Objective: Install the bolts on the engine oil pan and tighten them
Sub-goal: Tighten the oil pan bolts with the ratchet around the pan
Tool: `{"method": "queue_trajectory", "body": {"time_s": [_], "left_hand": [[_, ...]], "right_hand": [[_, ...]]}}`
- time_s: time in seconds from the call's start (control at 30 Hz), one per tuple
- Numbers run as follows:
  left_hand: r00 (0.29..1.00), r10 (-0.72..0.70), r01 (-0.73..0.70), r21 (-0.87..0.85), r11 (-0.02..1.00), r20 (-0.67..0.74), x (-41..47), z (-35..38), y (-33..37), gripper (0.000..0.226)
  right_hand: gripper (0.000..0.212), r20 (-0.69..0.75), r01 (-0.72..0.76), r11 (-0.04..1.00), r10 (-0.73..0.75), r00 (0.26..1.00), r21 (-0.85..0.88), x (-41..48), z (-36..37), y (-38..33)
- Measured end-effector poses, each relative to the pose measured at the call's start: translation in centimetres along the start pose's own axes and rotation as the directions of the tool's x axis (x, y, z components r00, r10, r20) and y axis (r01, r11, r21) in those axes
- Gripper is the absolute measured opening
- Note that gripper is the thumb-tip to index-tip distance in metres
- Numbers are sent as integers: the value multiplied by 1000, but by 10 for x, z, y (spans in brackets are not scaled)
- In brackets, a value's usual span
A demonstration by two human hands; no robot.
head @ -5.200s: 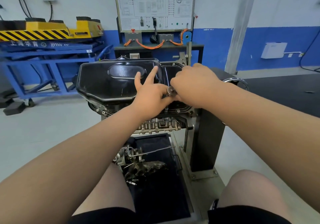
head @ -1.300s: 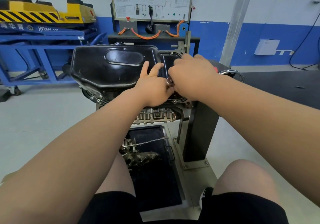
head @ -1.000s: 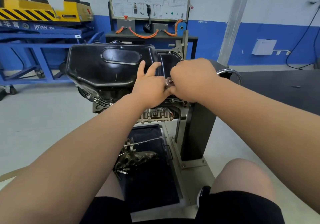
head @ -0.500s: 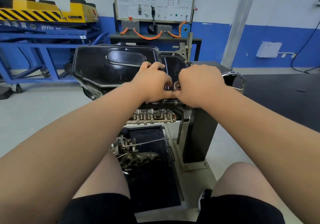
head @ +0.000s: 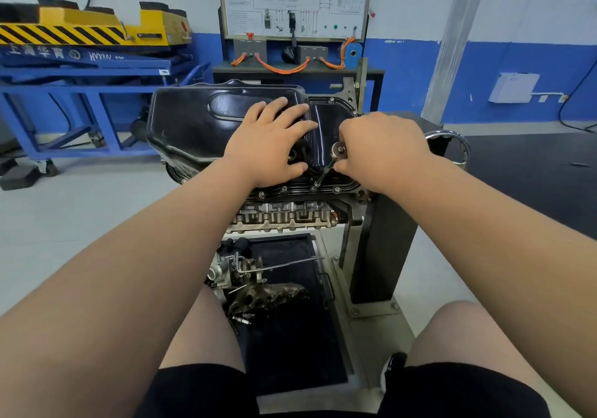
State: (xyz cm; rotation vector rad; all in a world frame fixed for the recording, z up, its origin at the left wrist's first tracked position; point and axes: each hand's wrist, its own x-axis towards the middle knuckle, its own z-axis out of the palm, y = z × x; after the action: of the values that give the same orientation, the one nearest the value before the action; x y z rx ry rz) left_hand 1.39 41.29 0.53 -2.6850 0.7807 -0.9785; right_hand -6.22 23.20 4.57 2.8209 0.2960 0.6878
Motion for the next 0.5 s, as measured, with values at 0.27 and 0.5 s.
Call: {"method": "queue_trajectory", "body": {"time_s": [0.27,0.5], "left_hand": [[1000,0,0,-3,1000,-7,0,1,1,74],[1000,1,-1,-1,1000,-15,-1,1,1,73]], "right_hand": [[23,-25,218,970,-222,975,-109,1,1,-3],[25,-44,74,997,-75,996,-13,-3,4,-3]]}}
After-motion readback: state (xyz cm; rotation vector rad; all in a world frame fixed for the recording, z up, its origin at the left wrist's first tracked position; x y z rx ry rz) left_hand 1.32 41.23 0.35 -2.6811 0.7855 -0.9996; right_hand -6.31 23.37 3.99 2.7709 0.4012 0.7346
